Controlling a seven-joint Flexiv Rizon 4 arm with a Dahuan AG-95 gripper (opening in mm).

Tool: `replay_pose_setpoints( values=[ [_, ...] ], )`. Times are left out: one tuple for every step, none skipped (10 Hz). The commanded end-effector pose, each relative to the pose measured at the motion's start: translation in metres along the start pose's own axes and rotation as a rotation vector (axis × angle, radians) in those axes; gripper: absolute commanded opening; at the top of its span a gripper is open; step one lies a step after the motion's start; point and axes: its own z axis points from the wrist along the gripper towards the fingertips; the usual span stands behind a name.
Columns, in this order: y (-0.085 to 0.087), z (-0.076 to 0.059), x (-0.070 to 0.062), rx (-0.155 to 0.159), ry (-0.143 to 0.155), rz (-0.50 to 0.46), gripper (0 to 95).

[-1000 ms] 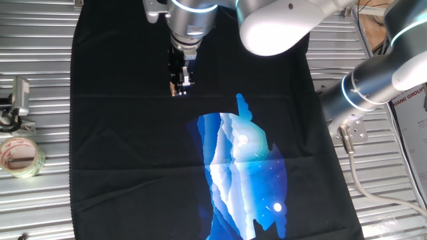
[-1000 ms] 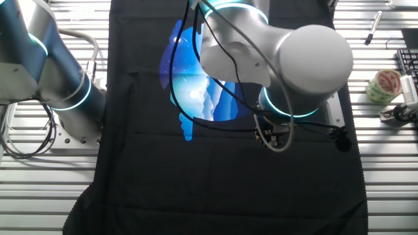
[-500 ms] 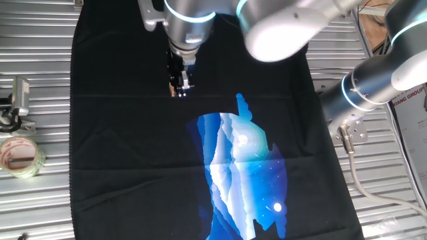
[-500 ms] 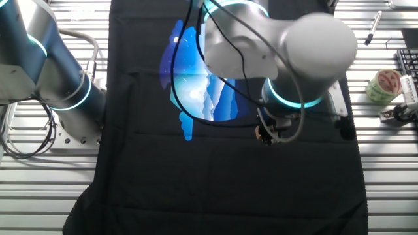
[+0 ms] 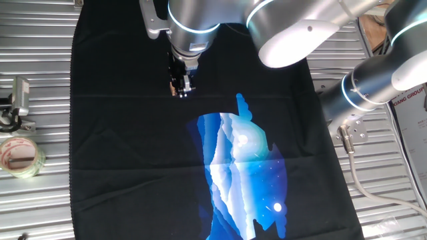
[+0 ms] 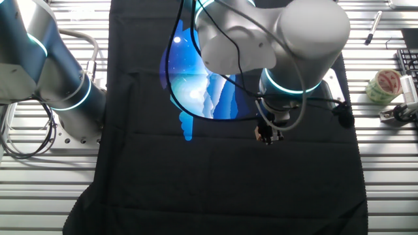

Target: Pick up the small block on the left and move it to the right

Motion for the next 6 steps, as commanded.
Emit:
replay_pose_setpoints(
  values=[
    [-0.0006, -0.0006, 0.0007, 0.004, 0.0, 0.0, 0.0],
    [-0.0006, -0.0006, 0.0007, 0.003, 0.0, 0.002, 0.0],
    [-0.0006, -0.0006, 0.0007, 0.003, 0.0, 0.003, 0.0],
    [-0.0006, -0.0006, 0.0007, 0.004, 0.0, 0.006, 0.0],
    [-0.0005, -0.0009, 0.0006, 0.005, -0.001, 0.014, 0.0],
    [0.0001, -0.0014, 0.0004, 0.011, 0.0, 0.028, 0.0]
  ],
)
